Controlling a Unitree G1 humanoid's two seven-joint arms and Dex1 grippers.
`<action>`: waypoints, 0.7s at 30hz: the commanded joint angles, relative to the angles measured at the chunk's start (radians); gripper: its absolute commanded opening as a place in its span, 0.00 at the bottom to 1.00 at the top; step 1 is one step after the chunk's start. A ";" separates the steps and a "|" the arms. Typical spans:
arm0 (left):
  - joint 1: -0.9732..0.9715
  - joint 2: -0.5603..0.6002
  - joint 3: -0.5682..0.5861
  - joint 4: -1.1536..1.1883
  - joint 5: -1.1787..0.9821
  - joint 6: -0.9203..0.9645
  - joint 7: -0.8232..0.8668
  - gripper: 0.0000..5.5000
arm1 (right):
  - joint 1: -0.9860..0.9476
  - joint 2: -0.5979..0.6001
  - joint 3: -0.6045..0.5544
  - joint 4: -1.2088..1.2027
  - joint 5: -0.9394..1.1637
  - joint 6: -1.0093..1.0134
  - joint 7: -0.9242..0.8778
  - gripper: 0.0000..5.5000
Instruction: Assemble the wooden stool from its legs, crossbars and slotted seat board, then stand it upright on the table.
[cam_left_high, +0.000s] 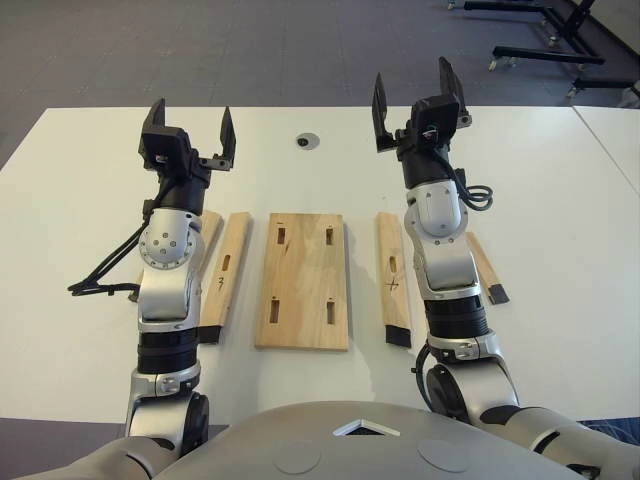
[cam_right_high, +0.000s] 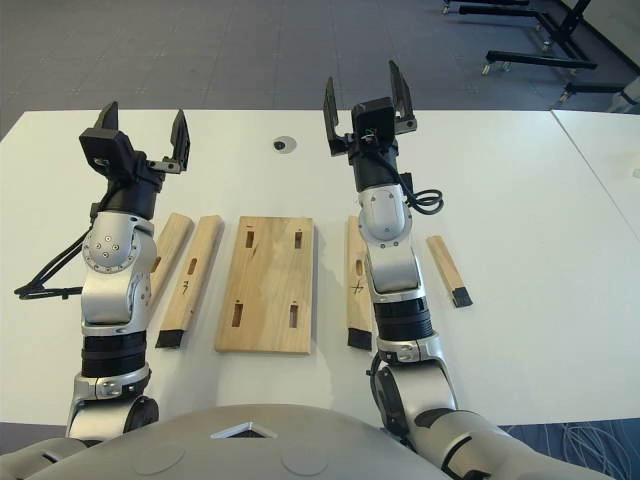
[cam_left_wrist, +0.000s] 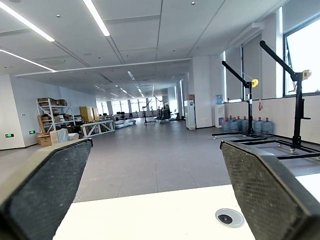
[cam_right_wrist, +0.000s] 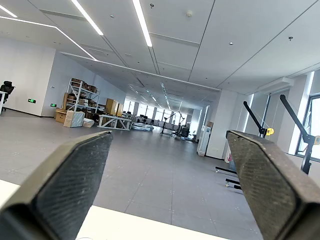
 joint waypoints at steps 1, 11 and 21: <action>-0.021 -0.005 -0.001 0.008 -0.003 0.052 0.007 0.86 | -0.017 -0.007 -0.007 0.005 0.008 -0.004 0.005 0.76; -0.026 -0.010 0.000 0.014 0.008 0.055 0.022 0.86 | -0.028 -0.007 -0.008 0.019 0.008 -0.012 0.007 0.76; -0.021 -0.005 -0.007 0.021 0.029 0.027 0.021 0.86 | -0.032 -0.006 -0.009 0.026 0.008 -0.015 0.011 0.76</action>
